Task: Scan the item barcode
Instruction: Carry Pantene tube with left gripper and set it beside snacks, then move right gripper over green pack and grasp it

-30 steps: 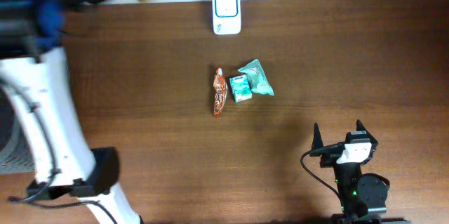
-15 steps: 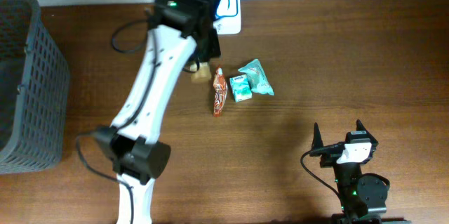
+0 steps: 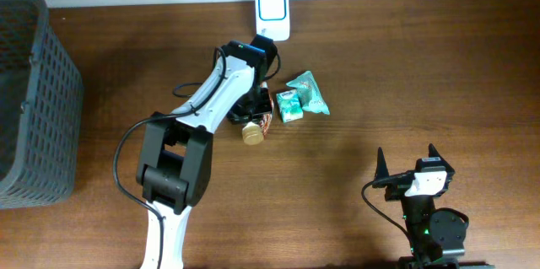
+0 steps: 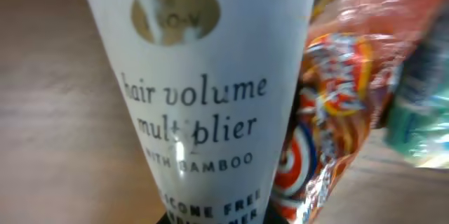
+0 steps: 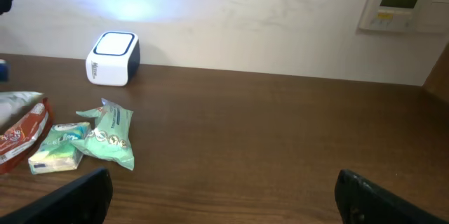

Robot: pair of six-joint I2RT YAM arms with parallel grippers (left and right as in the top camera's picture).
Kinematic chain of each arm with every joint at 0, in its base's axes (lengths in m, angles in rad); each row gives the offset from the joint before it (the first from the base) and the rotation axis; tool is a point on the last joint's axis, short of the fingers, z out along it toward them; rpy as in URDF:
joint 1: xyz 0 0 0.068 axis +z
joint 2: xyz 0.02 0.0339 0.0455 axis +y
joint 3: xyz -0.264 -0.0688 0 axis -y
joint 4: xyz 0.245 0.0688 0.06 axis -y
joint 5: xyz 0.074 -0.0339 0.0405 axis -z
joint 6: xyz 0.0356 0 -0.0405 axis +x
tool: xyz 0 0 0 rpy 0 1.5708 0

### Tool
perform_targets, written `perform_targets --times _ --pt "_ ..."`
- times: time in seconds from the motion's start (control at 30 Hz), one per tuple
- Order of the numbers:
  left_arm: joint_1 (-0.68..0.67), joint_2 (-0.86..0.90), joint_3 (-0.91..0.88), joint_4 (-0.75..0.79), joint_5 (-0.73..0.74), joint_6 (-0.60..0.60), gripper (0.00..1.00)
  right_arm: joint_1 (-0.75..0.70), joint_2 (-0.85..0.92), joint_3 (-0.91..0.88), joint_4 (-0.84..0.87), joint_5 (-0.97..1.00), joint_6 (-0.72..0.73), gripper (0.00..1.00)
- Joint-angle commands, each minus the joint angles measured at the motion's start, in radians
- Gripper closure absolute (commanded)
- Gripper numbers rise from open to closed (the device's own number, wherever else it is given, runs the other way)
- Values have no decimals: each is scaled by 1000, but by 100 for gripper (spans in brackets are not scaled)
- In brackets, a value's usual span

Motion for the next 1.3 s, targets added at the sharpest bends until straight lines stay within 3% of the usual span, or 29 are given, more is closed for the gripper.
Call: perform_targets --times 0.0,0.1,0.2,0.27,0.37,0.47,0.67,1.07,1.27 --pt "-26 -16 -6 56 34 193 85 3 -5 -9 -3 2 -7 1" --pt "-26 -17 2 76 24 291 69 3 -5 -9 -3 2 -7 1" --pt "-10 -18 61 23 -27 293 58 3 -5 -9 -3 2 -7 1" --pt "3 -18 120 -30 -45 293 37 3 -5 -9 -3 2 -7 1" --pt "41 -18 298 -164 -49 292 33 3 -5 -9 -3 2 -7 1" --pt "74 -20 470 -285 -49 292 1 3 -5 -9 -3 2 -7 1" --pt "166 -21 754 -476 -50 261 1 3 -5 -9 -3 2 -7 1" --pt "336 -26 758 -476 -87 281 1 3 -5 -9 4 -10 -1 2" --pt "363 -26 758 -476 -87 281 1 3 -5 -9 164 -595 340 1"
